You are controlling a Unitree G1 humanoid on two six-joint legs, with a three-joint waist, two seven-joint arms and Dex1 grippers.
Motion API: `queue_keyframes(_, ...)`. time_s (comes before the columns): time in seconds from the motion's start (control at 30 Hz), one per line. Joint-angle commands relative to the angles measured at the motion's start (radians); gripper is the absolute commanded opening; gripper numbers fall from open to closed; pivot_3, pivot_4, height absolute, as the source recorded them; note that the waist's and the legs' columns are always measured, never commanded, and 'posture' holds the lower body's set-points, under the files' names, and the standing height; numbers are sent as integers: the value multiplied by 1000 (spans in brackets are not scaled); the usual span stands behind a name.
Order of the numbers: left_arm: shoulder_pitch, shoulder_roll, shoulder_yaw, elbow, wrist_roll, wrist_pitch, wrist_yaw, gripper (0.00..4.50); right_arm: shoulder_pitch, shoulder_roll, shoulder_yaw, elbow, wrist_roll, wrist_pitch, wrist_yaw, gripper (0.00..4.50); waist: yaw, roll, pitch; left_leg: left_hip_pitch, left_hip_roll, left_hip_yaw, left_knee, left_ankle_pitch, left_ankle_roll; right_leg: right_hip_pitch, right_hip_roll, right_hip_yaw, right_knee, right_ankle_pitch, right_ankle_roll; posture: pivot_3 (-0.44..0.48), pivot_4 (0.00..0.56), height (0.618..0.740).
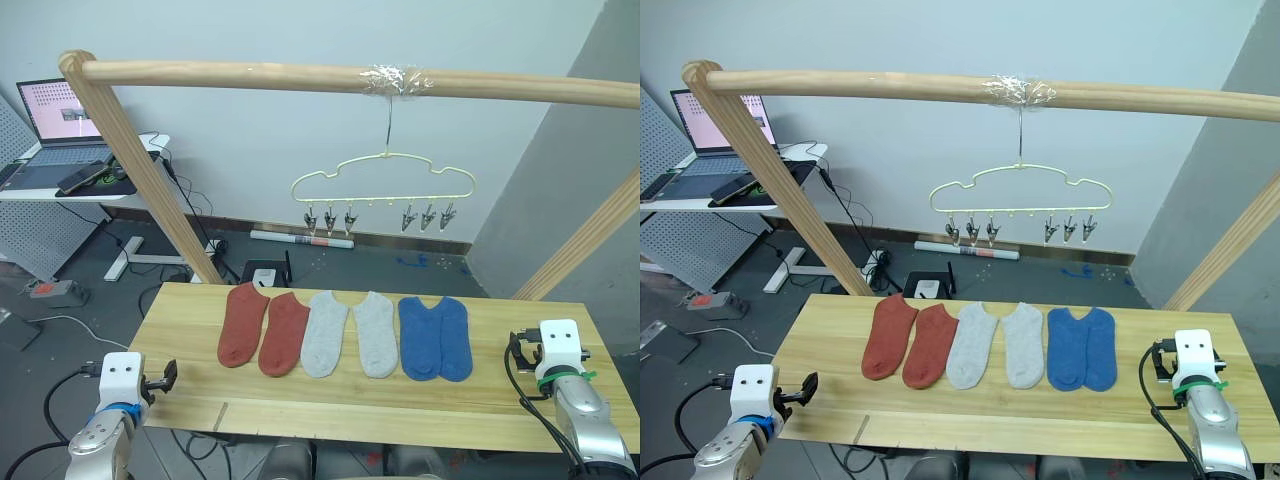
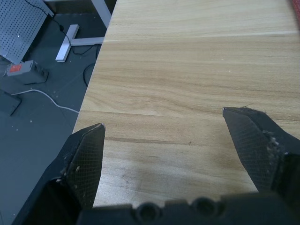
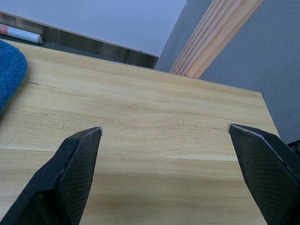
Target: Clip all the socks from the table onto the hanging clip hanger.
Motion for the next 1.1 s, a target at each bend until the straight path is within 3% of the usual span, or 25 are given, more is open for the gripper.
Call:
queue_keyframes(0.03,-5,19,30,-15,-9,-22,4,4452,-20,-12,-37,-2,21,-22,-2,4500,0,0,0,0,0,0,0,0,0,0,0,0,0,0,0,16,64,740)
queue_keyframes(0.77,-17,6,34,-175,-86,17,-46,4452,-12,-3,-61,-27,104,-12,68,4500,0,1,-5,1,0,1,1,0,0,1,0,2,1,1,-1,10,71,740)
queue_keyframes(1.1,-119,-46,-139,-570,-137,156,-89,4452,-36,-41,38,-337,221,121,319,4500,-1,4,-7,1,0,3,3,1,1,1,1,5,1,2,2,-13,79,740)
